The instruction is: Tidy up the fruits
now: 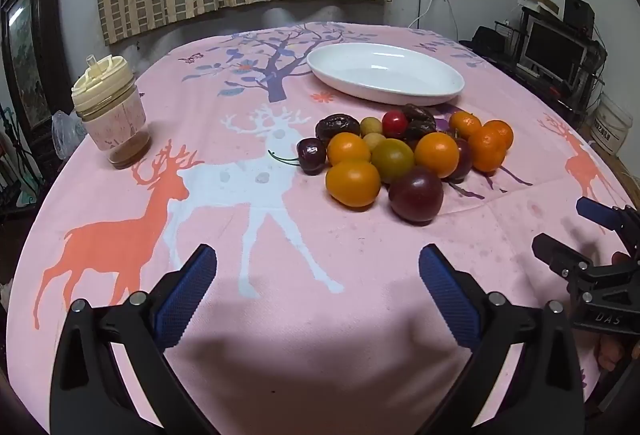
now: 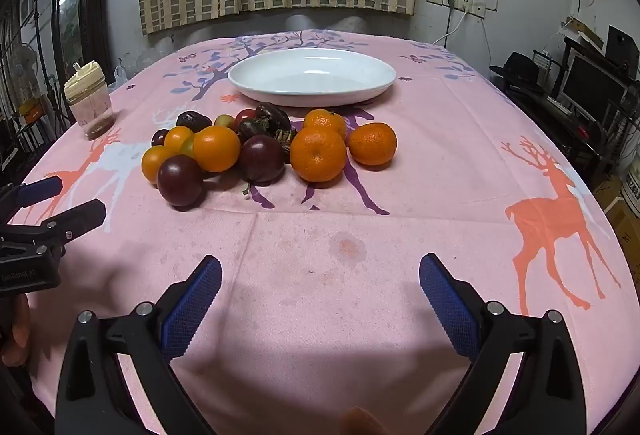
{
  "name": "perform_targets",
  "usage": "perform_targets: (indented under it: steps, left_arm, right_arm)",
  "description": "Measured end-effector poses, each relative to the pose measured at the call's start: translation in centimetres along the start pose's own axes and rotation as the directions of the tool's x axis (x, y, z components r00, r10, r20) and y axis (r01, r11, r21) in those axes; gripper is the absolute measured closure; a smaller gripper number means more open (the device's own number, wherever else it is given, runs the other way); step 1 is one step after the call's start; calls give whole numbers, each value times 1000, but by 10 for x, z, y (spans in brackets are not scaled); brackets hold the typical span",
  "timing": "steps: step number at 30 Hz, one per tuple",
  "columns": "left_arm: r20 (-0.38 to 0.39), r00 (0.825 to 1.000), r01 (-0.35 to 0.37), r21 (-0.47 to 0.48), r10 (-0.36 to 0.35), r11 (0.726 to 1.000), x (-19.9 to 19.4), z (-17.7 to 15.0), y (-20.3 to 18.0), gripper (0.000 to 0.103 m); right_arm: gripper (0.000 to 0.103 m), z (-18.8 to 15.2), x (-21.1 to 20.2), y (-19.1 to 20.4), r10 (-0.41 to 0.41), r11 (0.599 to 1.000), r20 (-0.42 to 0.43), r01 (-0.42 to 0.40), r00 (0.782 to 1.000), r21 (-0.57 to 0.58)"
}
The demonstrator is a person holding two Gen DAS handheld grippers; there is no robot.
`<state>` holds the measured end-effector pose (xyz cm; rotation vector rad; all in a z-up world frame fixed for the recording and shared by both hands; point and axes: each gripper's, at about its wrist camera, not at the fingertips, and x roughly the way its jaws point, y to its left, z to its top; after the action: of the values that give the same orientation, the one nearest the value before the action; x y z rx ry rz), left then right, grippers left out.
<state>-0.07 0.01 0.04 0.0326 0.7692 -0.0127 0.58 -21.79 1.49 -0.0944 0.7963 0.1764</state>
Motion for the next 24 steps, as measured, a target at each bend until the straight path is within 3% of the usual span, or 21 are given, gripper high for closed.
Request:
perform_targets:
  steps: [4, 24]
  left_arm:
    - [-32, 999, 1, -5, -1, 1000, 5, 2, 1, 4]
    - [-36, 999, -3, -14, 3, 1000, 6, -2, 4, 4]
  right_arm:
    - [4, 0, 0, 0, 2, 1000, 1, -2, 1000, 2]
    - [4, 0, 0, 0, 0, 1000, 1, 0, 1000, 1]
